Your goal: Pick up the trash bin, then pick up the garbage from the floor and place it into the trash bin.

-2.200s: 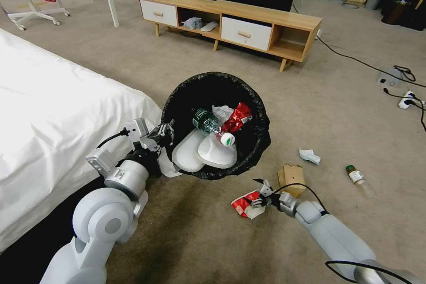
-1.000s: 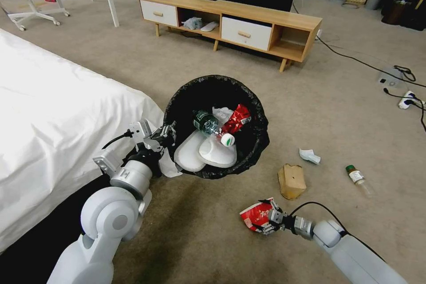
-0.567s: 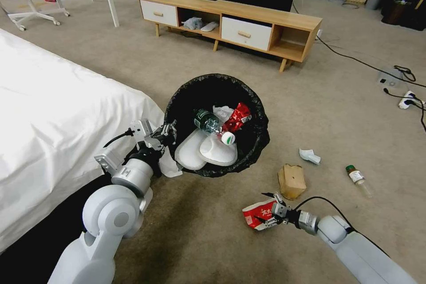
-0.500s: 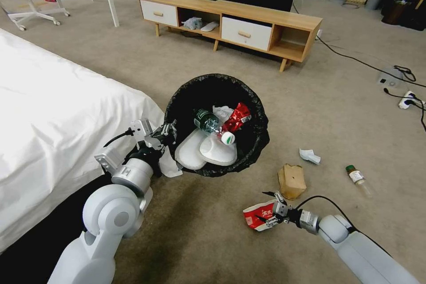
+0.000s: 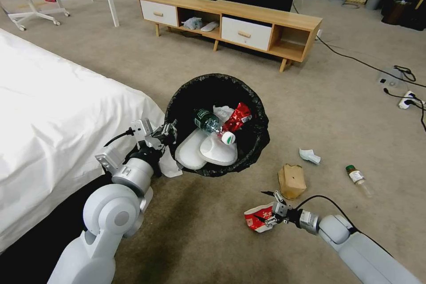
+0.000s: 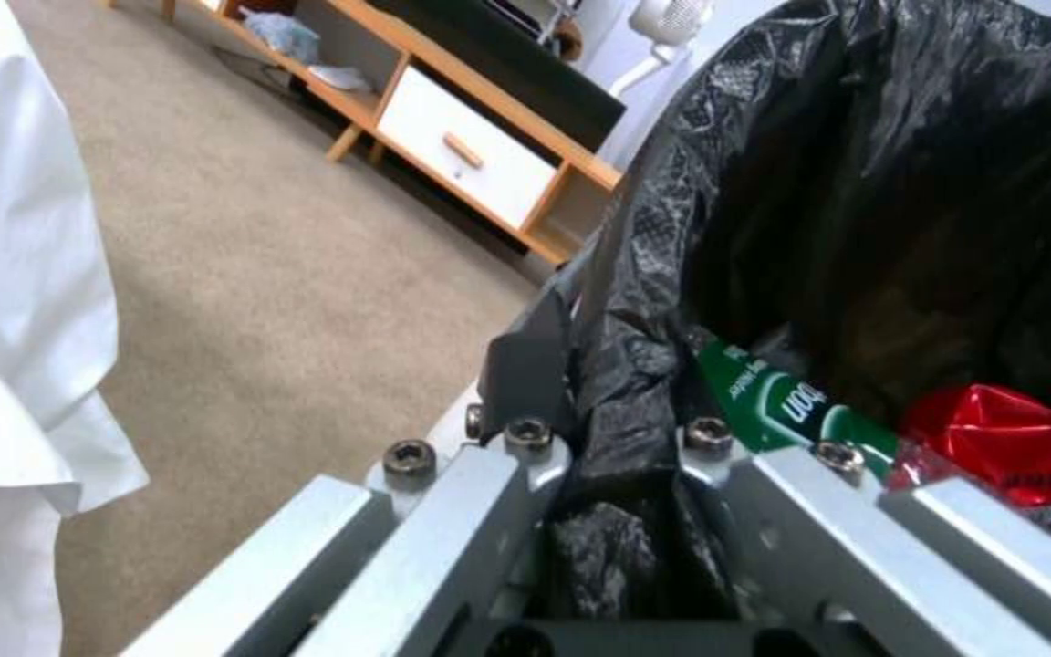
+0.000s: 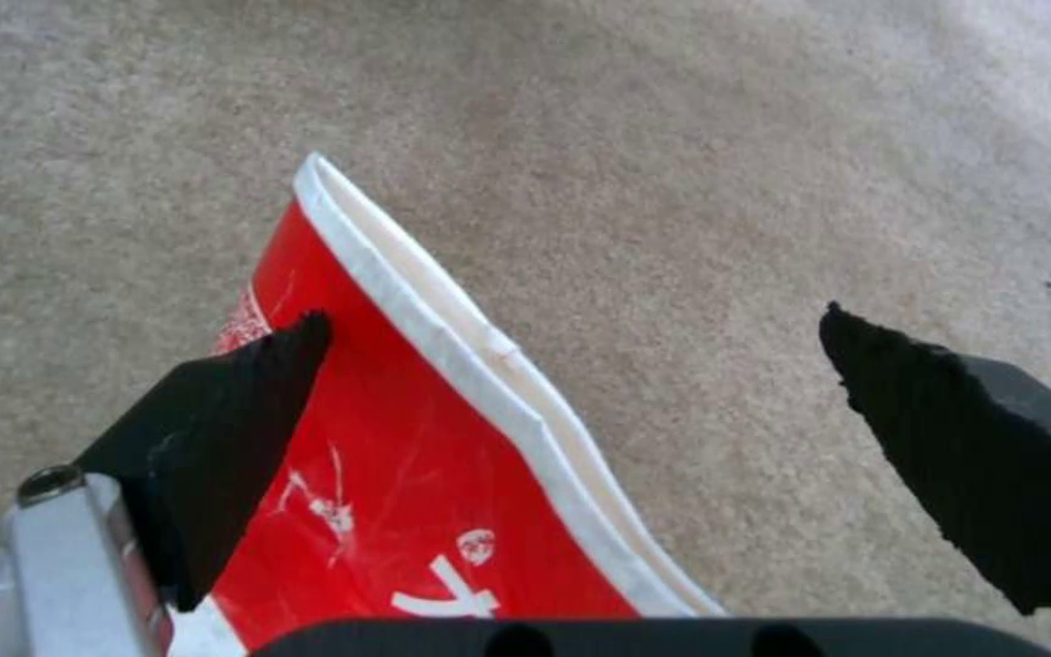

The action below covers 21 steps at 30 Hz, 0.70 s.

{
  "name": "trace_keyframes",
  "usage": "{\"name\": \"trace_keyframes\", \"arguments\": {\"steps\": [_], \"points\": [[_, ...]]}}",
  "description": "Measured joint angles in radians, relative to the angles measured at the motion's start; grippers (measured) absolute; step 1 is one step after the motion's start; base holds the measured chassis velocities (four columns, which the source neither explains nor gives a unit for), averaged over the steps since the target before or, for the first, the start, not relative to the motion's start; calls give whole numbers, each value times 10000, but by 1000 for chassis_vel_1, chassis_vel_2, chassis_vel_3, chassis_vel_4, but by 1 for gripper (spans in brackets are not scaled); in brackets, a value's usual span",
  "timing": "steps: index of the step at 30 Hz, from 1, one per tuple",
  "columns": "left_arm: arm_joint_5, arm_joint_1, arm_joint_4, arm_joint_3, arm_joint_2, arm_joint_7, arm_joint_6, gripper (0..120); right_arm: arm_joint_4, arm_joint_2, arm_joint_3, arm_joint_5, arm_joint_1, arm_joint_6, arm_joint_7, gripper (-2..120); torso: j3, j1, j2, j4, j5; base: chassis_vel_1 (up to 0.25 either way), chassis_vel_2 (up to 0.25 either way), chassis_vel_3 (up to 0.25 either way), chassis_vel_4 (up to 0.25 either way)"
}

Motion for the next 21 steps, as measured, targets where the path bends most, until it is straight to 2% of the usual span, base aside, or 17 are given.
{"name": "trace_keyframes", "arguments": {"steps": [21], "points": [[100,184,-147,15,-61,20,0,3,-672,310,-357,520,-353,-21,82,100,0,0,0,0,0,0,0,0,0]]}}
